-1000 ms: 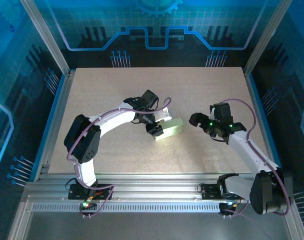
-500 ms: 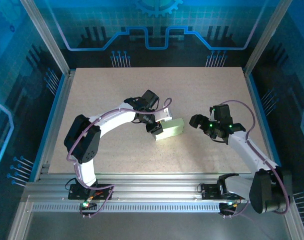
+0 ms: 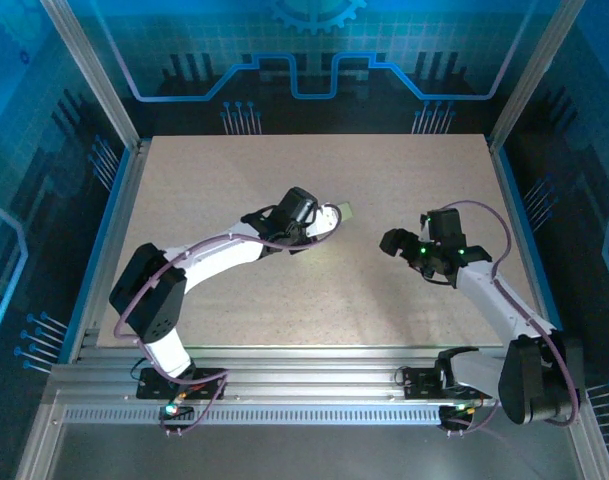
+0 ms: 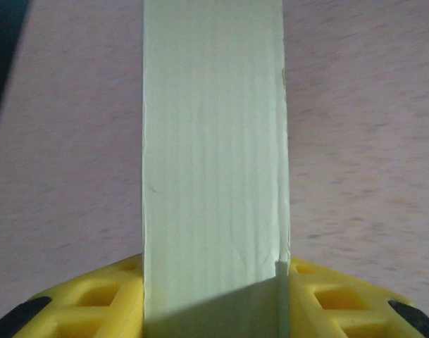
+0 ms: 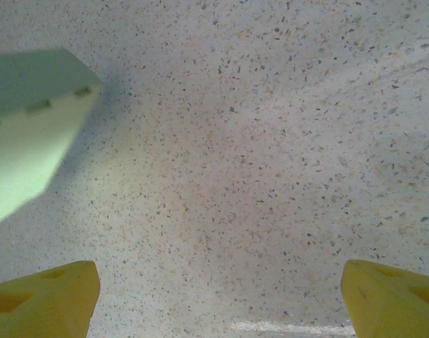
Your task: Fold the paper box
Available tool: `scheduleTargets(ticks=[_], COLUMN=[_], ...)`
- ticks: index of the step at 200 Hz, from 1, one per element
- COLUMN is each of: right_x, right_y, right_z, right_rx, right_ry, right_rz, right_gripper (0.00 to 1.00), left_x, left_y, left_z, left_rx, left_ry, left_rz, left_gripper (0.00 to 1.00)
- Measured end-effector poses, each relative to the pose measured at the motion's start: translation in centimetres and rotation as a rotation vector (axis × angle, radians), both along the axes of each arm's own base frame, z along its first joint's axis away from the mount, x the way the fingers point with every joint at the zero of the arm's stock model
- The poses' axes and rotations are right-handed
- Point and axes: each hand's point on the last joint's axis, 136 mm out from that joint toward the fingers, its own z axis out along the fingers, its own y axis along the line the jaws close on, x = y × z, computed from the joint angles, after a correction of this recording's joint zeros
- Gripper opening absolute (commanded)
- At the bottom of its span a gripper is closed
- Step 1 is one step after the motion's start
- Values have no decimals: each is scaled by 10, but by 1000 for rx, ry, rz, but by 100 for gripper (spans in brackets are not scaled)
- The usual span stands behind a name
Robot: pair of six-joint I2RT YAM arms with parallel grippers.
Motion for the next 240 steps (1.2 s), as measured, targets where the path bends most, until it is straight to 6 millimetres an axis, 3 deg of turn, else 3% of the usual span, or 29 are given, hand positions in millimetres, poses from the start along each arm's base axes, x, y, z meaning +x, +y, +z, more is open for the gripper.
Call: scheduleTargets(ticks=[43,80,114,129,172,192,212,224,240], right_x=[-2,-2,-2,-2,-1,7,20,26,37], right_y=[-1,-1,-9,-12,-15,-16,-17,-19,-27], right_z=[-4,-5,-7,-5,1,13,28,34,45], right_rx=[3,0,-1,-4,-24,-43,-75,-111,-189], right_ry=[13,12,14,5,-15,-60,-143,-192,-283], right_rz=[0,7,-8,-12,14,38,67,81,90], right_gripper=[90,89,90,90,94,97,99,100,100], left_x=[37,46,49,46,21,8,-4,-9,-14], left_y=[28,43,45,45,42,32,25,31,55], left_z=[-14,-40,-39,-43,-59,-43,-11,9,28], left_rx=[196,328,351,357,283,144,-70,-206,-381], left_ry=[-158,-197,-215,-194,-44,5,27,30,29], left_rz=[136,171,174,166,150,150,176,214,302], left_gripper=[40,43,80,88,99,99,99,99,99])
